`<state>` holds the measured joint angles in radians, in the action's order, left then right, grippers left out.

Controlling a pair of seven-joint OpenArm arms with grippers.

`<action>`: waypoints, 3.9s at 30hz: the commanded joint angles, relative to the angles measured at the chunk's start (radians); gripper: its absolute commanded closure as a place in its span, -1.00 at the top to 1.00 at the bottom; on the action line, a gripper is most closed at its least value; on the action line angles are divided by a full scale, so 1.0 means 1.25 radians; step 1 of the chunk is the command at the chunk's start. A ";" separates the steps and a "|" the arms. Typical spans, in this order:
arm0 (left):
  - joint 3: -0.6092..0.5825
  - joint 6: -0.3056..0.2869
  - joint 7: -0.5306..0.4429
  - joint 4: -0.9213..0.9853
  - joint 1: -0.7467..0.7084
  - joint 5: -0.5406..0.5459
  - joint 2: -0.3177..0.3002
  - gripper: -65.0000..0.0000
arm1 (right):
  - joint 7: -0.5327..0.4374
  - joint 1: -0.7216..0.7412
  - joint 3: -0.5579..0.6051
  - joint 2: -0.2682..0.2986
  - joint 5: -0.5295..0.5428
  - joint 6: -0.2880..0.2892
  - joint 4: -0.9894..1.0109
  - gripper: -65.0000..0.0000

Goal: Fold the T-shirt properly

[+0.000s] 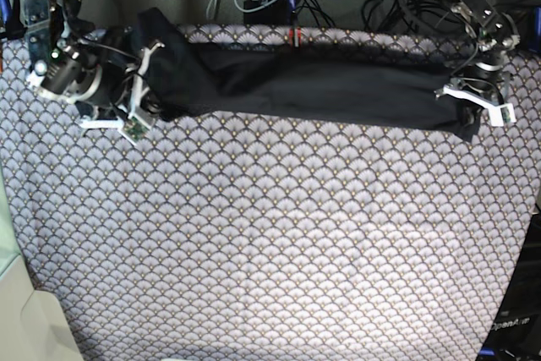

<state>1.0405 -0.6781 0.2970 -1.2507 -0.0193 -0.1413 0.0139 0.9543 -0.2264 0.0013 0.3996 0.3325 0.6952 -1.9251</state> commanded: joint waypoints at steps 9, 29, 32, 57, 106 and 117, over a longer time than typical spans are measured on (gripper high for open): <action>0.008 0.039 0.065 0.004 -0.018 -0.061 -0.007 -0.86 | 0.023 0.026 -0.003 -0.020 -0.073 0.002 -0.011 -0.99; 0.008 0.039 0.065 0.009 -0.018 -0.061 -0.024 -0.86 | 0.023 0.003 -0.110 -0.038 -0.068 0.002 -0.012 0.11; 0.008 0.039 0.065 0.009 -0.018 -0.061 -0.024 -0.86 | 0.022 -0.027 -0.183 -0.044 -0.068 0.002 -0.016 0.12; -0.034 0.046 0.065 0.009 -0.013 -0.061 -0.046 -0.86 | -0.180 -0.383 -0.293 -0.077 0.167 0.002 -0.051 0.12; -0.027 0.047 0.066 0.009 -0.017 -0.061 -0.045 -0.86 | -0.190 -0.315 -0.213 -0.058 0.162 0.002 0.086 -1.00; -0.027 0.047 0.066 0.009 -0.017 -0.061 -0.044 -0.86 | -0.164 -0.299 -0.215 0.057 0.161 0.002 0.005 -1.00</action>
<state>0.9977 -0.6777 0.3073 -1.2427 -0.0303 -0.1452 -0.0299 0.7670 -0.6033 -0.2588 0.4534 0.5232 0.6952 -1.9003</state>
